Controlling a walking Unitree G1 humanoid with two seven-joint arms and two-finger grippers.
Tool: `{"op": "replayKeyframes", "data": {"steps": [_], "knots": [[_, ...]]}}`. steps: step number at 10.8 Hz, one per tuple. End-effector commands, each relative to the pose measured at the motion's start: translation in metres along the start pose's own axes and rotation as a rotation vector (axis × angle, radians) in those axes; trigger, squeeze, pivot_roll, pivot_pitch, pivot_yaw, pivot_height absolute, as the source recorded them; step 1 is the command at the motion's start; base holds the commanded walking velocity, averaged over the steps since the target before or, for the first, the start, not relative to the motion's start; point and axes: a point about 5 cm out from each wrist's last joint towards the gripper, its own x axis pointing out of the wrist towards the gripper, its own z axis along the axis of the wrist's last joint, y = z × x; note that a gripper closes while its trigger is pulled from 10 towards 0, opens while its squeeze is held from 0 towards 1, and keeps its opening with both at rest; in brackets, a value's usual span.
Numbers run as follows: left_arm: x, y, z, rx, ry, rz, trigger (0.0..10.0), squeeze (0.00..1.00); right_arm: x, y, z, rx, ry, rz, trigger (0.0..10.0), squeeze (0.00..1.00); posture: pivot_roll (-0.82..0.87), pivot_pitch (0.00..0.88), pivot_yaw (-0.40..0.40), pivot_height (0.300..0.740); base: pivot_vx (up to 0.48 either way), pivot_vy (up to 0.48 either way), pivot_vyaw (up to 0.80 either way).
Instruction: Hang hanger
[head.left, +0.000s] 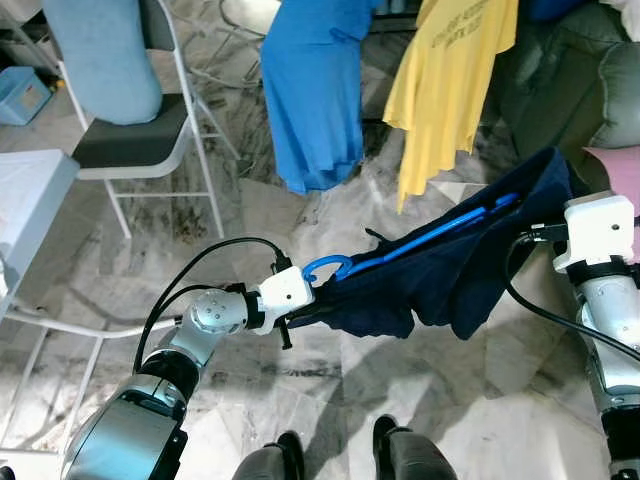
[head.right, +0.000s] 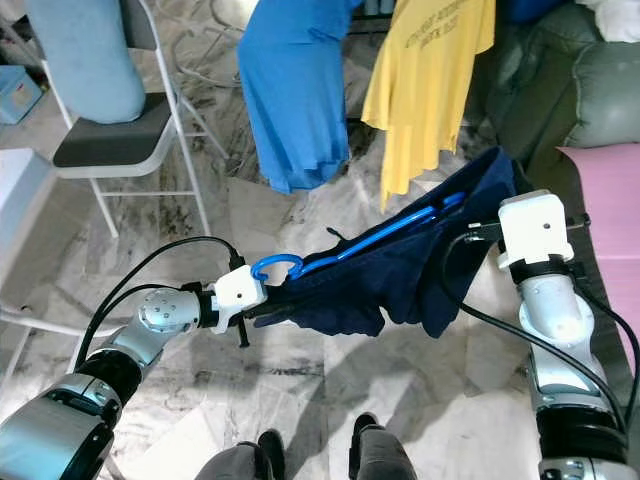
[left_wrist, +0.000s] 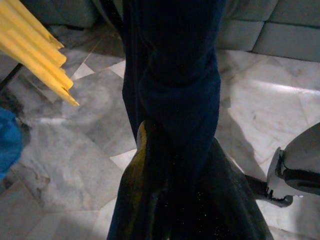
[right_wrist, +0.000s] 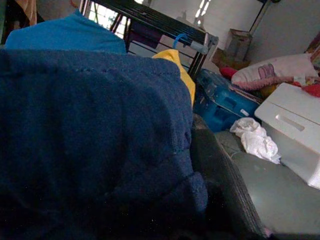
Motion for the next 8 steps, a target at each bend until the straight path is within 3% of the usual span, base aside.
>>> {"op": "replayKeyframes", "data": {"steps": [1,5,7,8], "knots": [[-0.022,-0.021,-0.044,-0.122,0.192,-0.044,10.0,0.0,0.008,-0.026,0.024,0.031,-0.114,-0.135,0.0,0.0,-0.18,0.243,0.13,0.74,0.0,0.0,0.0],[-0.025,-0.018,-0.044,-0.114,0.198,-0.027,10.0,0.0,0.012,-0.021,0.03,0.061,-0.125,-0.121,0.0,0.0,-0.17,0.243,0.133,0.74,0.0,0.0,0.0],[-0.025,-0.016,-0.046,-0.12,0.214,0.011,10.0,0.0,0.02,-0.015,0.049,0.094,-0.19,-0.081,0.0,0.0,-0.17,0.242,0.136,0.74,0.0,0.0,0.0],[-0.024,-0.016,-0.051,-0.146,0.256,0.073,10.0,0.0,0.025,-0.002,0.071,0.165,-0.254,0.019,0.0,0.0,-0.18,0.24,0.136,0.74,0.0,0.0,0.0]]}}
